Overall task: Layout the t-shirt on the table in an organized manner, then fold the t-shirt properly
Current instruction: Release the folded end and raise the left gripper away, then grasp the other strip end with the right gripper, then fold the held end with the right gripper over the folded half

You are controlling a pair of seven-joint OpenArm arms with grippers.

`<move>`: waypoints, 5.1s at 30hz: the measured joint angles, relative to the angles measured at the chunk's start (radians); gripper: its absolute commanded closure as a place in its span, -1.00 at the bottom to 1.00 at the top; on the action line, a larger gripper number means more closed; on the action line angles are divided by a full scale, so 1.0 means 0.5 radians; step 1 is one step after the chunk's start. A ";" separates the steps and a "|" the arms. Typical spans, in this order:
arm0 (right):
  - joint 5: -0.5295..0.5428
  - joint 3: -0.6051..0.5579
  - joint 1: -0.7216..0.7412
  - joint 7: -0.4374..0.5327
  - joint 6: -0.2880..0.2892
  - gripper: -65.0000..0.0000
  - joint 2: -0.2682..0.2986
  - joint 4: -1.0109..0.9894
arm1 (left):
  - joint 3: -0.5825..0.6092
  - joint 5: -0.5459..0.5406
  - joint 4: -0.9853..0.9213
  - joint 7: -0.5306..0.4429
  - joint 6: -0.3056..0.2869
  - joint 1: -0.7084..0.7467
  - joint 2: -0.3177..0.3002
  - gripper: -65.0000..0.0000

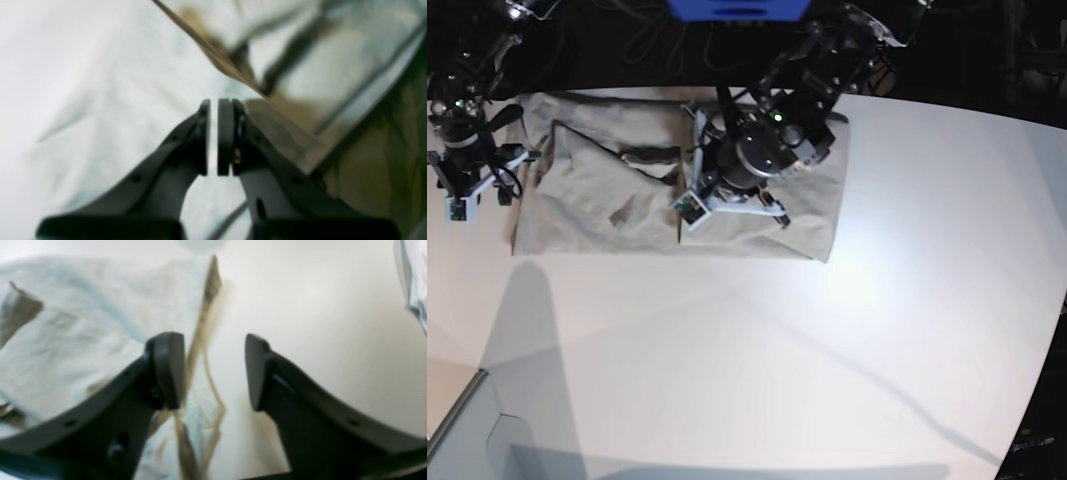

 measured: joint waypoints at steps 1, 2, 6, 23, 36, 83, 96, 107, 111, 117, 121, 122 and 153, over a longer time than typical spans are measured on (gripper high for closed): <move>0.002 0.012 0.011 0.015 -0.001 -0.13 0.006 -0.030 | -0.048 0.000 0.034 0.002 0.001 0.002 0.000 0.89; 0.002 0.010 0.012 0.024 -0.001 -0.20 0.018 -0.074 | -0.100 -0.001 0.068 0.018 0.000 0.002 -0.008 0.89; -0.003 -0.028 0.017 0.001 -0.001 -0.36 0.061 -0.256 | -0.446 0.000 0.246 0.008 0.000 0.092 -0.033 0.89; -0.003 -0.166 0.070 -0.010 0.001 -0.37 0.092 -0.301 | -1.247 0.001 0.472 0.027 -0.008 0.271 -0.120 0.89; 0.006 -0.307 -0.043 0.027 0.000 -0.37 0.053 -0.384 | -1.262 0.001 0.472 0.012 -0.009 0.269 -0.094 0.89; -0.014 -0.127 0.082 0.005 0.015 1.00 0.160 -0.622 | -2.037 -0.002 0.586 0.011 -0.015 0.420 -0.109 0.89; -0.018 -0.442 -0.248 -0.014 0.017 1.00 -0.169 0.384 | -2.360 -0.014 0.588 -0.002 -0.015 0.474 -0.098 0.89; -0.013 -0.951 -0.493 -0.001 0.017 1.00 -0.218 0.602 | -2.012 -0.014 0.597 0.024 -0.015 0.700 -0.088 0.89; -0.011 -1.009 -0.490 0.011 0.016 1.00 -0.213 0.602 | -1.904 -0.349 0.595 0.012 -0.210 0.718 -0.007 1.00; -0.016 -1.096 -0.491 0.007 0.016 1.00 -0.209 0.604 | -1.915 -0.399 0.393 0.071 -0.204 0.656 0.247 1.00; -0.017 -1.176 -0.492 0.006 0.016 1.00 -0.208 0.604 | -1.888 -0.430 0.158 -0.021 -0.213 0.510 0.317 1.00; -0.017 -1.198 -0.491 0.006 0.017 1.00 -0.206 0.604 | -1.892 -0.429 0.099 -0.019 -0.211 0.455 0.324 1.00; -0.258 -1.727 -0.218 -0.008 0.016 1.00 -0.190 0.210 | -1.537 -0.428 -0.375 -0.053 -0.203 0.221 0.284 1.00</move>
